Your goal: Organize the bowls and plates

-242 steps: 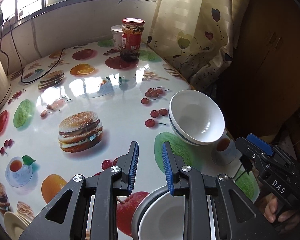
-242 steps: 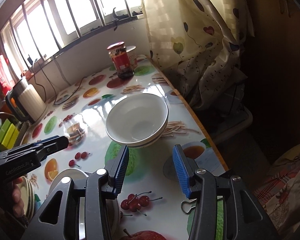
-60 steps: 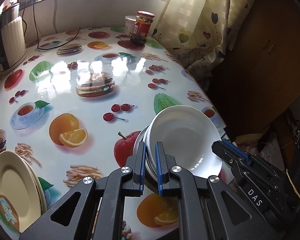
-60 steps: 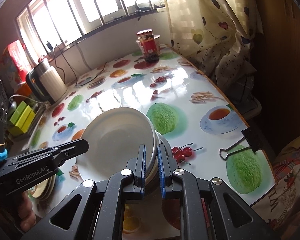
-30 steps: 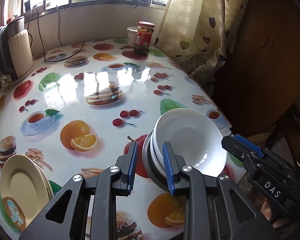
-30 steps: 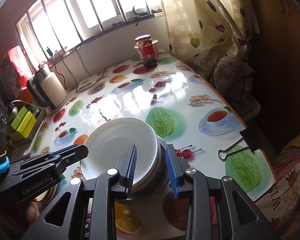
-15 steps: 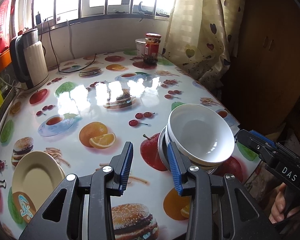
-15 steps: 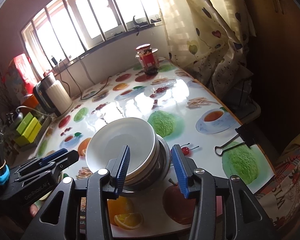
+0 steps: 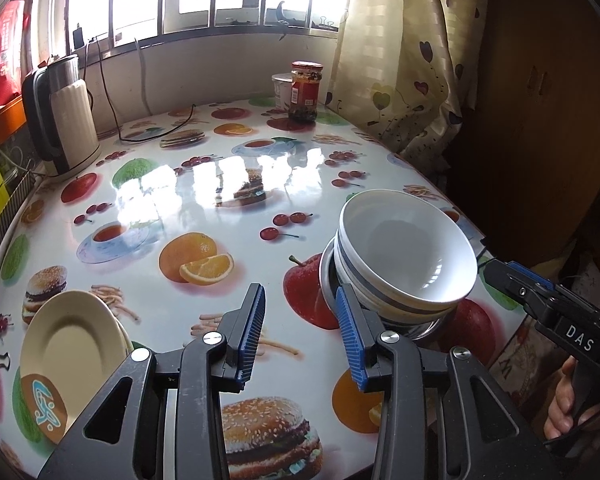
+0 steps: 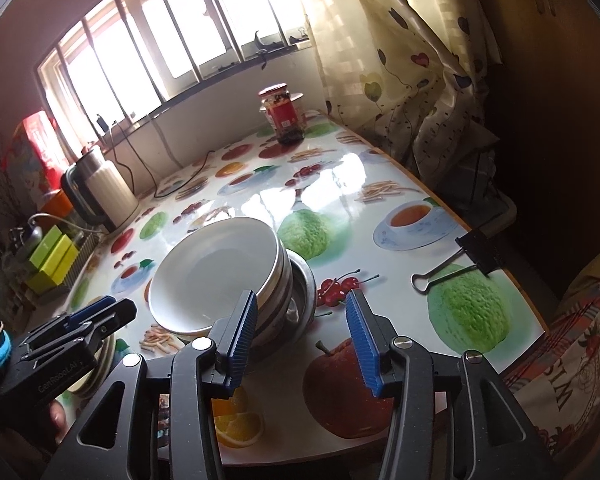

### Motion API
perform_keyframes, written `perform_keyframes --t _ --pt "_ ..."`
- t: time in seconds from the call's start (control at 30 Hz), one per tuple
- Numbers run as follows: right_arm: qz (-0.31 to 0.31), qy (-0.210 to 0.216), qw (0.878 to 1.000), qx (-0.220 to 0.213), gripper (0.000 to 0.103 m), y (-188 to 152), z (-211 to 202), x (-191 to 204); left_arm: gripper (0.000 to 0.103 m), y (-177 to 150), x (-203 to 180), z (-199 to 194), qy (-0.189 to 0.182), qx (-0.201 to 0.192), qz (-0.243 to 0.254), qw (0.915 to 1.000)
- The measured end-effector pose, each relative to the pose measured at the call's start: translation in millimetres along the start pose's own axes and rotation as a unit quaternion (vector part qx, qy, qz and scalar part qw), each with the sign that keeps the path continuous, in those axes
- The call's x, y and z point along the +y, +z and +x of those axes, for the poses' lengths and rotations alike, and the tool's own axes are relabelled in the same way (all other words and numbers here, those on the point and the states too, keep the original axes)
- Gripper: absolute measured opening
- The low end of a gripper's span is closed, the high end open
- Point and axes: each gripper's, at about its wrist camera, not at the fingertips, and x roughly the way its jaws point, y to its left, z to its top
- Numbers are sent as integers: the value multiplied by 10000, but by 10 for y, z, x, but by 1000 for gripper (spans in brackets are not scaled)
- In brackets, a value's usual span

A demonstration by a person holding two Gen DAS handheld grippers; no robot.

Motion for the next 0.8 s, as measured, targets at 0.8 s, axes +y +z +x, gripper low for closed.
perform_keyframes --t 0.8 --pt "38 -81 9998 154 51 -126 199 -233 38 -91 170 309 -515 295 -577 9966"
